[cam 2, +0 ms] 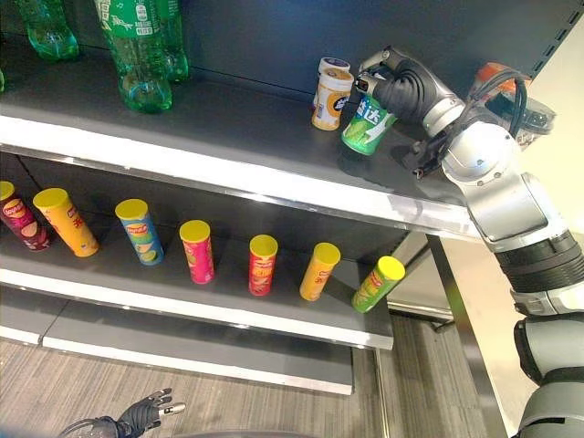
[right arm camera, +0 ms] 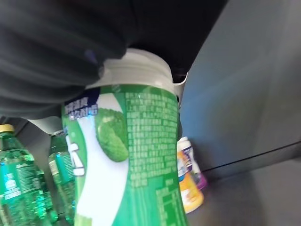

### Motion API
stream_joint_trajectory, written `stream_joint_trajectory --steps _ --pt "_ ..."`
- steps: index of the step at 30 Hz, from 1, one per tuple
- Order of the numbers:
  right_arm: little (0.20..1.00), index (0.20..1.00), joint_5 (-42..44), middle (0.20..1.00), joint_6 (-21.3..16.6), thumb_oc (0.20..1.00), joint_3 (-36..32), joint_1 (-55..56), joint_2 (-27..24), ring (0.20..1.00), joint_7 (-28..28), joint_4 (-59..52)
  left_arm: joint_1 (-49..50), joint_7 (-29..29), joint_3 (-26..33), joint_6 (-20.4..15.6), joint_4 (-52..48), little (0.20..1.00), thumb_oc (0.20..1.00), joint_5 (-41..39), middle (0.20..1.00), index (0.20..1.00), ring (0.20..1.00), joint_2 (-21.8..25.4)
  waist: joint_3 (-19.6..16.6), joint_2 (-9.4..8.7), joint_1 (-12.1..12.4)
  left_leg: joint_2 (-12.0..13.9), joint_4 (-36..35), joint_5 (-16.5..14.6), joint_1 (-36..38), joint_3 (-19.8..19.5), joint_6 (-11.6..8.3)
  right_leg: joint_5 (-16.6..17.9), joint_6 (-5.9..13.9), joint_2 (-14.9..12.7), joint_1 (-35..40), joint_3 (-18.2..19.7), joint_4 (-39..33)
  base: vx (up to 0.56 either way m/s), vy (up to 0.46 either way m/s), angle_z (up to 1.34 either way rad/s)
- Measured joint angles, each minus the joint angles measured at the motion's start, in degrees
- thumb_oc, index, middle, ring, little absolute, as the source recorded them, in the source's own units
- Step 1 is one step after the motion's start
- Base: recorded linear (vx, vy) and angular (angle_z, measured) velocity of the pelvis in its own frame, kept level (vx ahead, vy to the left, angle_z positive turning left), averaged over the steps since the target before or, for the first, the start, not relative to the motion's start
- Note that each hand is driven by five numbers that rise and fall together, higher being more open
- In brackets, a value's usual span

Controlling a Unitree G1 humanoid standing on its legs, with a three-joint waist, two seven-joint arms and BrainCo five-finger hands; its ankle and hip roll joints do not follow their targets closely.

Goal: Put the goods on the table back onto the shelves and tidy them up.

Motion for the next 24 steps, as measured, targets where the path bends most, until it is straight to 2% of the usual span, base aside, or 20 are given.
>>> stream_joint_trajectory --steps 3,4,8,16,24 --pt "0.2 0.2 -0.7 0.2 0.1 0.2 -0.2 0.0 1.5 0.2 -0.1 -0.1 0.2 0.1 0.0 0.0 0.0 1.0 1.0 0.0 1.0 1.0 1.0 0.1 0.5 0.75 0.4 -0.2 0.0 0.0 -0.4 -0.3 -0.03 -0.2 0.16 -0.2 -0.1 -0.1 0.0 0.02 0.014 0.05" --pt "0.2 0.2 -1.2 0.2 0.1 0.2 -0.4 0.0 2.6 0.2 -0.3 -0.3 0.3 0.3 0.0 0.0 0.0 1.0 1.0 0.0 1.0 1.0 1.0 0.0 0.2 0.21 0.4 -0.3 0.0 0.0 -0.4 -0.4 -0.03 -0.2 0.15 -0.3 -0.1 -0.1 0.0 0.0 0.0 0.0" --pt "0.2 0.2 -3.4 0.2 0.1 0.2 0.1 0.0 4.6 0.2 -0.3 -1.1 0.3 0.4 0.0 0.0 0.0 1.0 1.0 0.0 1.0 1.0 1.0 0.0 0.4 0.44 0.7 -0.5 0.0 0.1 -0.7 -1.1 -0.08 -0.2 0.13 -0.3 -0.4 -0.3 0.0 0.01 0.01 0.07" --pt "0.2 0.2 -6.8 0.2 0.2 0.2 0.3 -0.5 6.2 0.2 -0.3 -1.0 -0.2 0.7 0.0 0.0 0.0 1.0 1.0 0.0 1.0 1.0 1.0 -0.1 0.8 1.05 1.9 -0.4 0.0 0.1 -0.8 -1.3 -0.08 -0.2 0.13 -0.3 -0.3 -0.3 0.0 0.0 0.0 0.0" --pt "0.2 0.2 -8.9 0.2 0.7 0.2 0.3 -0.5 6.1 0.2 0.1 -1.0 0.2 0.7 0.0 0.0 0.2 1.0 1.0 0.0 1.0 1.0 1.0 -0.1 0.8 1.04 2.0 -0.5 0.0 0.1 -0.9 -1.4 -0.09 -0.2 0.14 -0.3 -0.3 -0.4 0.0 0.0 0.0 0.0"
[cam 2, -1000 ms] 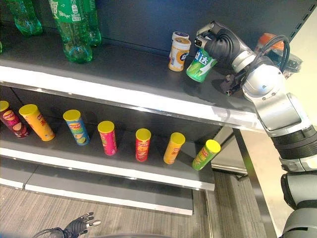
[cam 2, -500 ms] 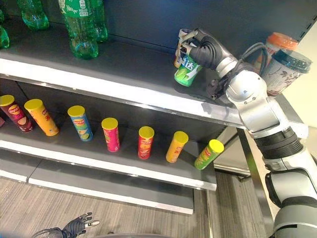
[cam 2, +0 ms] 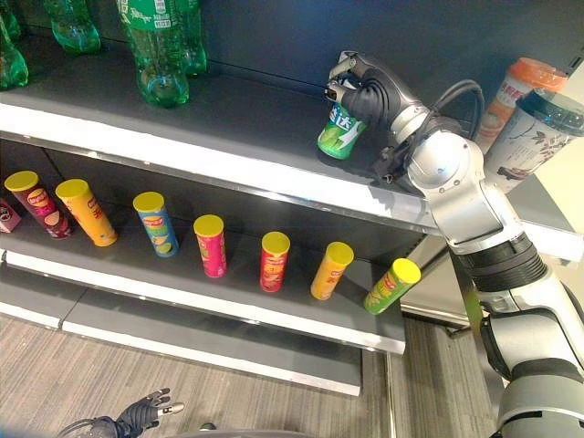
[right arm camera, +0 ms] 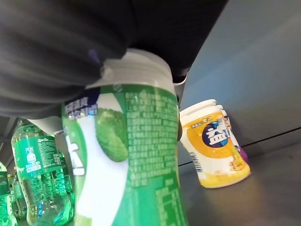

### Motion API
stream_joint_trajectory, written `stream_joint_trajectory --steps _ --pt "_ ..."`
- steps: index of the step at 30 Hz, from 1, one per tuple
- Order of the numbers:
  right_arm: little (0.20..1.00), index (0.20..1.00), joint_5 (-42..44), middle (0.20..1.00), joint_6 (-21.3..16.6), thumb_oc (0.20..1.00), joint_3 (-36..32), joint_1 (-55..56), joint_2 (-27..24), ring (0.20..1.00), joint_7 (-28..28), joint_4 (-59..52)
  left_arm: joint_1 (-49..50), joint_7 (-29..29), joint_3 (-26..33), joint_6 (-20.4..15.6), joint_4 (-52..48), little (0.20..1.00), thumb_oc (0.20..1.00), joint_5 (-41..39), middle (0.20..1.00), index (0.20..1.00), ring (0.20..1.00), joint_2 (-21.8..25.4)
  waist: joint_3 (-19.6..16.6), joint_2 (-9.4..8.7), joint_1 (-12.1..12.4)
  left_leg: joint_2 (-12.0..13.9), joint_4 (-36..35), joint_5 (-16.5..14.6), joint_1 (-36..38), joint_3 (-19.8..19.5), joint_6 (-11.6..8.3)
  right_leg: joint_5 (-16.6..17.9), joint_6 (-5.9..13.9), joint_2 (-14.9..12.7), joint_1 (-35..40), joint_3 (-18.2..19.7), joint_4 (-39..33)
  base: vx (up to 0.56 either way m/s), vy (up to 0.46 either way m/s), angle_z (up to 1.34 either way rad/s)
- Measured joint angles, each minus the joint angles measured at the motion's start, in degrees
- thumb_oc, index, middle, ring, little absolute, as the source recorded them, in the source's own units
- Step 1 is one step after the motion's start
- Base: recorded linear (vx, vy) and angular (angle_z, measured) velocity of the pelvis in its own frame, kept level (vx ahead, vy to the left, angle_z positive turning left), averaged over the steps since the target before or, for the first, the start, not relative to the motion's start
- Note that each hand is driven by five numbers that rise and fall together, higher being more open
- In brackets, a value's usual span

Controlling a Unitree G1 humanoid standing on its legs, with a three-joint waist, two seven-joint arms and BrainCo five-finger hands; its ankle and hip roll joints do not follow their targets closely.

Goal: Put the goods on the table back onto the shelves and tidy them up.

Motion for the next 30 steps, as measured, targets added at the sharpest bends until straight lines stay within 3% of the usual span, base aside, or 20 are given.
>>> stream_joint_trajectory --steps 14,30 --pt "0.2 0.2 -0.6 0.2 0.6 0.2 4.5 -3.9 -2.6 0.2 4.4 0.0 -0.1 0.0 0.0 -0.1 0.0 1.0 1.0 0.0 1.0 1.0 1.0 0.0 0.1 -0.38 0.0 0.0 0.0 0.0 0.0 -0.1 0.0 0.0 0.0 0.0 0.0 -0.1 0.0 0.0 0.0 0.0" --pt "0.2 0.2 -0.6 0.2 1.5 0.2 4.4 -3.9 -2.6 0.2 4.8 0.1 0.0 0.0 0.0 -0.2 0.0 1.0 1.0 0.0 1.0 1.0 1.0 0.1 0.5 -0.71 0.0 0.0 0.0 0.0 0.1 -0.1 0.0 0.0 0.0 0.0 0.0 -0.1 0.0 0.0 0.0 0.0"
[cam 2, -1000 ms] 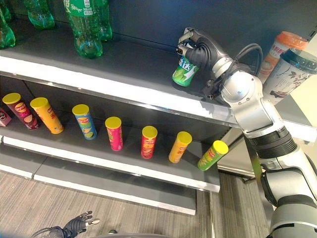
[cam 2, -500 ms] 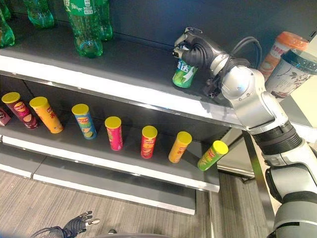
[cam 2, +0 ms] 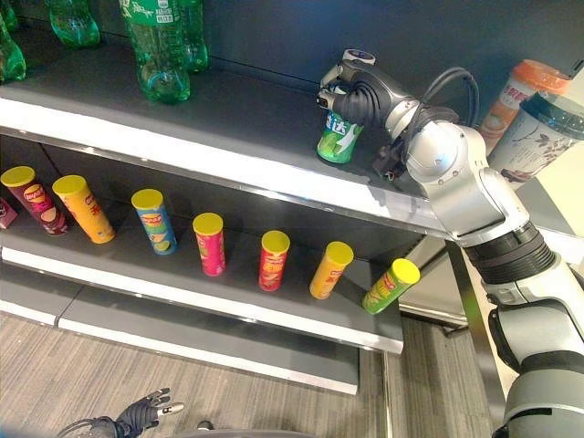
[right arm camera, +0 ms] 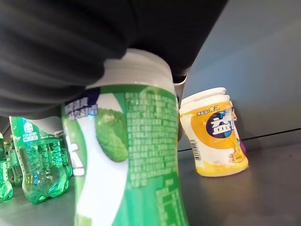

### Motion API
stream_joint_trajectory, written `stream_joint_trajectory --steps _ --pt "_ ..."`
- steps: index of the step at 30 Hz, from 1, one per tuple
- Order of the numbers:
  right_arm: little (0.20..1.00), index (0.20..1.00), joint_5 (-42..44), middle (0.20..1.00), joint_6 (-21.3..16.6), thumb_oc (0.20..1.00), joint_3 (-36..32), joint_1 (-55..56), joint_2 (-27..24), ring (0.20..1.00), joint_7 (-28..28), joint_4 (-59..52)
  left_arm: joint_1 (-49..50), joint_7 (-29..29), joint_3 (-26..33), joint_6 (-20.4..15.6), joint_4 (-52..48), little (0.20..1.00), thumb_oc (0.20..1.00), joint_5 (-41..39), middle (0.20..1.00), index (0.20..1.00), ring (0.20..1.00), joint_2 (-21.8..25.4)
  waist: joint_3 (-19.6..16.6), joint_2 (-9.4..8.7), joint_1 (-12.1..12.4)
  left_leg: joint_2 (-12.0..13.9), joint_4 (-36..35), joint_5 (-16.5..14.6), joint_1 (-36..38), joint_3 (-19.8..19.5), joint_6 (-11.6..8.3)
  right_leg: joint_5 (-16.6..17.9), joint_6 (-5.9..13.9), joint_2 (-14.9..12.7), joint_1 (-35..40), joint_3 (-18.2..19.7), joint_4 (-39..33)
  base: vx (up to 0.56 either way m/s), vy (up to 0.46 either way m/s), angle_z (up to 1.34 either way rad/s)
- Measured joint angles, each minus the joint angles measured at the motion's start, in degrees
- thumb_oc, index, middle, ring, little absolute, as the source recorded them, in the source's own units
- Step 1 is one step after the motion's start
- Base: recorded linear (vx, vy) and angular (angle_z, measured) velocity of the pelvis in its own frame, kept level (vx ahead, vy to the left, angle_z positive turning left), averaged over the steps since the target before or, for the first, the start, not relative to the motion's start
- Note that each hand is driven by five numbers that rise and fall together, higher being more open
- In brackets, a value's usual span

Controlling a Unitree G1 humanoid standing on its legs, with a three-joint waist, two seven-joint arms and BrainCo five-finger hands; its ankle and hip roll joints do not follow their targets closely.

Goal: Put the goods on the table back onto the shelves and tidy them up.

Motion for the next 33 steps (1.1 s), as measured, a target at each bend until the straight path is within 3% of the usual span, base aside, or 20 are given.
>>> stream_joint_trajectory --steps 17,18,19,20,21,33 --pt "0.2 0.2 -0.1 0.2 0.0 0.2 -0.3 0.2 0.0 0.2 0.4 0.0 -0.1 0.0 0.0 -0.1 -0.1 1.0 1.0 0.0 1.0 1.0 1.0 0.2 0.3 0.46 -0.2 0.0 0.0 0.0 0.4 0.0 -0.01 0.0 0.0 0.0 0.4 0.0 0.0 0.0 0.0 0.0" --pt "0.253 0.253 -0.1 0.253 0.0 0.253 -0.3 0.2 0.0 0.253 0.5 0.0 -0.1 0.0 0.0 -0.1 -0.1 1.0 1.0 0.0 1.0 1.0 1.0 0.2 0.3 0.49 -0.2 0.0 0.0 0.0 0.4 0.0 -0.01 0.0 0.0 0.0 0.5 0.0 0.0 0.0 0.0 0.0" --pt "0.253 0.253 -0.1 0.253 0.0 0.253 -0.3 0.2 0.0 0.253 0.6 0.0 0.0 0.0 0.0 -0.1 -0.1 1.0 1.0 0.0 1.0 1.0 1.0 0.2 0.3 0.54 -0.2 0.0 0.0 0.0 0.5 0.0 -0.01 0.0 0.0 0.0 0.5 0.0 0.0 0.0 0.0 0.0" --pt "0.802 0.802 -0.1 0.802 0.0 0.802 -0.4 0.2 0.0 0.802 0.7 0.0 0.0 0.0 0.0 -0.1 -0.1 1.0 1.0 0.0 1.0 1.0 1.0 0.2 0.3 0.57 -0.2 0.0 0.0 0.0 0.5 0.0 -0.01 0.0 0.0 0.0 0.5 0.0 0.0 0.0 0.0 0.0" --pt "1.0 1.0 -0.1 1.0 0.0 1.0 -0.4 0.2 0.0 1.0 0.8 0.0 -0.1 0.0 0.0 -0.1 -0.1 1.0 1.0 0.0 1.0 1.0 1.0 0.2 0.3 0.61 -0.2 0.0 0.0 0.0 0.5 0.0 -0.01 0.0 0.0 0.0 0.5 0.0 0.0 0.0 0.0 0.0" --pt "1.0 1.0 -0.6 1.0 0.0 1.0 -0.4 0.2 0.0 1.0 0.6 0.0 0.0 0.0 0.0 -0.2 0.0 1.0 1.0 0.0 1.0 1.0 1.0 0.2 0.2 0.94 -0.2 0.0 0.0 0.0 0.7 0.0 -0.01 0.0 -0.01 0.0 0.6 0.1 0.0 0.0 0.0 0.0"
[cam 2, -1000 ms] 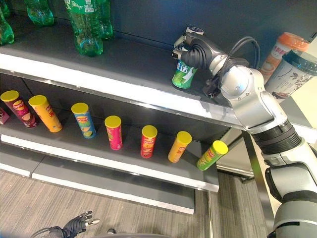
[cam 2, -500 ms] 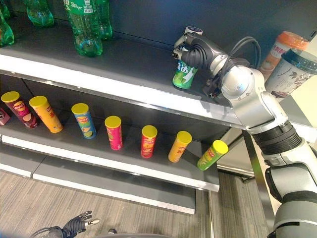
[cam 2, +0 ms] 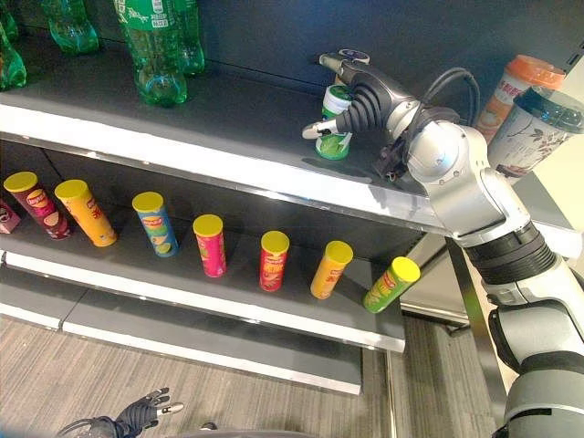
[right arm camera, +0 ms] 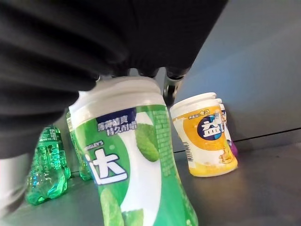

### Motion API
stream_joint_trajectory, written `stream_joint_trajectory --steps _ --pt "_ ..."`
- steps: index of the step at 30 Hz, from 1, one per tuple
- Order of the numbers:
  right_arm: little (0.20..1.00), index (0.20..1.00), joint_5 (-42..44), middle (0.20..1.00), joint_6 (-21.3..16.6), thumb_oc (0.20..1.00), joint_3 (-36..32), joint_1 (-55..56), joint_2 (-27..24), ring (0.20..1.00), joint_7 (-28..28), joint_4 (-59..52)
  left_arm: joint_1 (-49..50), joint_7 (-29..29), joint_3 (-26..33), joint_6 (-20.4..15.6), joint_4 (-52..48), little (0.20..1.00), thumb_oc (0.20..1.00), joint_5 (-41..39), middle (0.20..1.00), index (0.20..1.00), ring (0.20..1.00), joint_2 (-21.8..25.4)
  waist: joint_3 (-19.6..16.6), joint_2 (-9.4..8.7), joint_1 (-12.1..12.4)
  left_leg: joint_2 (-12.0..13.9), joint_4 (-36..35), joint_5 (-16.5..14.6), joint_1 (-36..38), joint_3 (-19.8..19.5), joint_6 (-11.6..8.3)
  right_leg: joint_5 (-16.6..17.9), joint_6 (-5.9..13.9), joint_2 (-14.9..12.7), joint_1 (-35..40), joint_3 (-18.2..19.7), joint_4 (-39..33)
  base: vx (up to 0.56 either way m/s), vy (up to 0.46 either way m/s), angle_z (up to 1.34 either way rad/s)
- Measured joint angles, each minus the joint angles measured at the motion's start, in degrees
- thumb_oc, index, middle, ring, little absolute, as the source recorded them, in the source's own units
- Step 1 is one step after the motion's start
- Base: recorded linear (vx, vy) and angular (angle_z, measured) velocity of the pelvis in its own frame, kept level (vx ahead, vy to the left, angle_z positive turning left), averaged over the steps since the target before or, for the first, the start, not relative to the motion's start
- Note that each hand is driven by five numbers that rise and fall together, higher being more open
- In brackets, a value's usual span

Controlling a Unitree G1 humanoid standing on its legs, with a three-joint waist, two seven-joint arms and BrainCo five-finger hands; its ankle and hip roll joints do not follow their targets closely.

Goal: Put the goods on the table back onto the shelves and tidy them up.

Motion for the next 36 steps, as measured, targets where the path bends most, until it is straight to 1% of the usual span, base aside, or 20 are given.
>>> stream_joint_trajectory --steps 4,5,7,9,10,11,12,14,15,17,19,20,22,25,28,29,30,32,33,36 --pt "1.0 1.0 0.0 1.0 -0.4 1.0 -0.9 0.0 -1.6 1.0 -1.9 -0.8 0.0 0.0 0.0 0.0 0.0 1.0 1.0 0.0 1.0 1.0 1.0 0.0 0.0 -0.01 -0.2 0.0 0.0 0.0 0.0 0.0 0.0 0.0 0.0 0.0 0.0 0.0 0.0 0.0 0.0 0.0" --pt "1.0 1.0 0.0 1.0 -0.7 1.0 -2.6 0.7 -2.7 1.0 -2.7 -2.2 -0.1 0.0 0.1 -0.1 0.0 1.0 1.0 0.0 1.0 1.0 1.0 -0.1 0.0 -0.04 -0.3 0.0 0.0 0.0 -0.1 0.0 0.0 0.0 0.0 0.0 -0.1 0.0 0.0 0.0 0.012 0.04" --pt "1.0 1.0 -0.1 1.0 -2.3 1.0 -8.7 2.6 -4.3 1.0 -5.8 -6.5 0.0 0.0 0.4 -0.2 0.3 1.0 1.0 0.0 1.0 1.0 1.0 -0.4 0.0 0.06 -0.5 -0.1 0.0 0.0 -0.1 0.0 0.0 0.0 -0.01 0.0 -0.1 0.1 0.0 0.0 0.01 -0.02" --pt "1.0 1.0 -0.1 1.0 -2.7 1.0 -12.7 3.8 -5.7 1.0 -8.1 -10.1 -0.2 0.0 0.5 -0.2 1.9 1.0 1.0 0.0 1.0 1.0 1.0 -0.4 -0.1 0.13 -1.2 0.0 0.0 0.0 0.1 0.0 0.0 0.0 0.0 0.0 0.0 0.1 0.0 0.0 0.018 -0.05" --pt "1.0 1.0 -0.1 1.0 -3.0 1.0 -17.1 6.5 -5.7 1.0 -9.3 -14.1 -0.2 0.0 0.6 -0.2 2.0 1.0 1.0 0.0 1.0 1.0 1.0 -0.5 -0.1 0.11 -1.4 0.0 0.0 0.0 0.1 0.1 0.0 0.0 -0.01 0.0 0.0 0.2 0.0 0.0 0.0 0.0" --pt "1.0 1.0 0.2 1.0 -3.4 1.0 -19.7 8.5 -5.6 1.0 -10.0 -16.9 -0.3 0.0 0.5 -0.2 2.0 1.0 1.0 0.0 1.0 1.0 1.0 -0.7 -0.1 0.13 -1.8 -0.1 0.0 0.0 0.2 0.2 0.0 0.0 -0.01 0.0 -0.1 0.3 0.0 -0.01 0.018 -0.05" --pt "1.0 1.0 0.8 1.0 -4.7 1.0 -24.1 13.6 -4.3 1.0 -10.9 -23.3 -0.1 0.0 0.5 -0.3 2.1 1.0 1.0 0.0 1.0 1.0 1.0 -0.9 -0.1 0.19 -2.5 -0.1 0.0 0.0 0.3 0.3 0.0 0.0 -0.01 0.0 0.0 0.4 0.0 -0.03 0.029 -0.08" --pt "1.0 1.0 3.6 1.0 -6.3 1.0 -23.4 15.2 -3.2 1.0 -10.9 -26.1 -0.6 0.0 0.3 -0.3 2.3 1.0 1.0 0.0 1.0 1.0 1.0 -1.0 -0.2 0.27 -4.6 -0.1 0.0 0.0 0.5 0.6 -0.01 0.0 -0.03 0.0 -0.2 0.9 0.0 -0.04 0.026 -0.11" --pt "1.0 1.0 5.6 1.0 -6.4 1.0 -23.3 16.5 -2.3 1.0 -10.4 -27.0 -0.3 0.0 0.5 -0.7 2.3 1.0 1.0 0.0 1.0 1.0 1.0 -1.0 -0.3 0.23 -4.6 0.0 0.0 0.1 0.6 0.7 -0.05 0.0 -0.04 0.0 0.0 1.0 0.0 -0.03 0.013 -0.17" --pt "1.0 1.0 9.7 1.0 -6.5 1.0 -20.5 19.5 -1.0 1.0 -9.0 -29.3 -1.1 0.0 0.3 -0.8 2.6 1.0 1.0 0.0 1.0 1.0 1.0 -1.4 -0.3 0.34 -5.0 0.1 0.0 0.0 1.4 2.1 -0.06 0.2 -0.19 0.1 -0.1 2.4 0.0 -0.03 0.011 -0.26" --pt "1.0 1.0 12.7 1.0 -7.1 1.0 -19.0 23.4 2.5 1.0 -7.8 -31.9 -0.9 0.0 -0.1 -0.9 2.7 1.0 1.0 0.0 1.0 1.0 1.0 -1.7 -0.5 0.23 -5.8 0.1 -0.1 0.0 1.5 2.4 -0.06 0.3 -0.24 0.0 -0.1 3.1 0.0 -0.07 0.005 -0.16" --pt "1.0 1.0 13.4 1.0 -7.5 1.0 -17.9 24.1 2.8 1.0 -7.3 -32.0 -1.0 0.0 -0.1 -0.9 2.8 1.0 1.0 0.0 1.0 1.0 1.0 -1.9 -0.5 0.24 -6.1 0.0 -0.1 0.0 1.5 3.0 -0.06 0.4 -0.31 0.0 -0.3 3.4 0.0 -0.11 0.002 -0.19" --pt "1.0 1.0 20.1 1.0 -7.5 1.0 -15.9 29.5 5.4 1.0 -4.8 -33.7 -1.6 0.1 -0.2 -1.1 3.6 1.0 1.0 0.0 1.0 1.0 1.0 -2.1 -1.4 0.49 -7.5 0.1 -0.1 0.1 1.4 4.4 -0.08 0.7 -0.44 0.0 -1.3 3.9 0.1 -0.08 0.008 -0.23" --pt "1.0 1.0 26.4 1.0 -7.5 1.0 -12.9 39.4 5.8 1.0 -0.9 -36.8 -1.9 0.2 -0.4 -1.2 3.7 1.0 1.0 0.0 1.0 1.0 1.0 -2.4 -1.7 0.64 -7.9 0.0 -0.1 0.1 1.7 5.1 -0.07 1.0 -0.47 0.0 -1.9 5.2 0.1 -0.04 0.014 -0.21" --pt "1.0 1.0 32.8 1.0 -7.1 1.0 -13.0 51.0 6.5 1.0 2.2 -36.6 -2.2 0.2 -0.6 -1.2 3.7 1.0 1.0 0.0 1.0 1.0 1.0 -2.5 -1.9 1.67 -10.3 -0.1 -0.1 0.0 2.2 6.8 -0.08 1.4 -0.59 0.0 -2.7 6.9 0.2 -0.04 0.028 -0.23" --pt "1.0 1.0 35.1 1.0 -6.8 1.0 -12.5 55.8 6.5 1.0 3.5 -36.5 -2.3 0.1 -1.0 -1.3 3.7 1.0 1.0 0.0 1.0 1.0 1.0 -2.4 -2.2 2.18 -10.8 0.0 -0.1 -0.1 2.1 7.1 -0.07 1.4 -0.58 0.0 -3.1 7.2 0.3 0.02 0.022 -0.29" --pt "1.0 1.0 35.9 1.0 -5.9 1.0 -12.3 58.8 6.0 1.0 4.7 -36.2 -2.3 0.1 -0.9 -1.4 3.7 1.0 1.0 0.0 1.0 1.0 1.0 -2.5 -2.4 2.08 -10.8 -0.1 -0.1 -0.1 2.2 7.5 -0.01 1.5 -0.6 -0.1 -3.1 7.7 0.2 0.01 0.023 -0.3" --pt "1.0 1.0 37.3 1.0 -4.8 1.0 -12.2 62.7 5.1 1.0 6.6 -35.0 -2.2 0.0 -0.9 -1.4 3.8 1.0 1.0 0.1 1.0 1.0 1.0 -2.6 -2.4 2.99 -11.9 -0.1 -0.5 -0.6 2.1 8.0 -0.06 1.6 -0.5 0.0 -3.1 8.7 0.1 -0.02 0.003 -0.24" --pt "1.0 1.0 38.4 1.0 -3.8 1.0 -12.0 64.7 5.0 1.0 8.5 -34.1 -2.2 0.0 -1.0 -1.4 3.7 1.0 1.0 0.2 1.0 1.0 1.0 -3.0 -2.6 3.73 -13.2 -0.1 -0.5 -0.7 2.1 8.0 -0.22 1.7 -0.5 -0.1 -3.0 8.5 0.1 0.0 0.0 0.0" --pt "1.0 1.0 40.1 1.0 -3.6 1.0 -10.7 65.6 6.2 1.0 11.1 -31.1 -3.3 -0.1 -1.3 -1.8 3.7 1.0 1.0 0.2 1.0 1.0 1.0 -3.8 -2.6 4.21 -13.0 0.0 -0.5 -0.7 2.3 7.9 -0.38 1.6 -0.43 0.0 -3.2 8.3 0.1 -0.01 0.0 0.05"
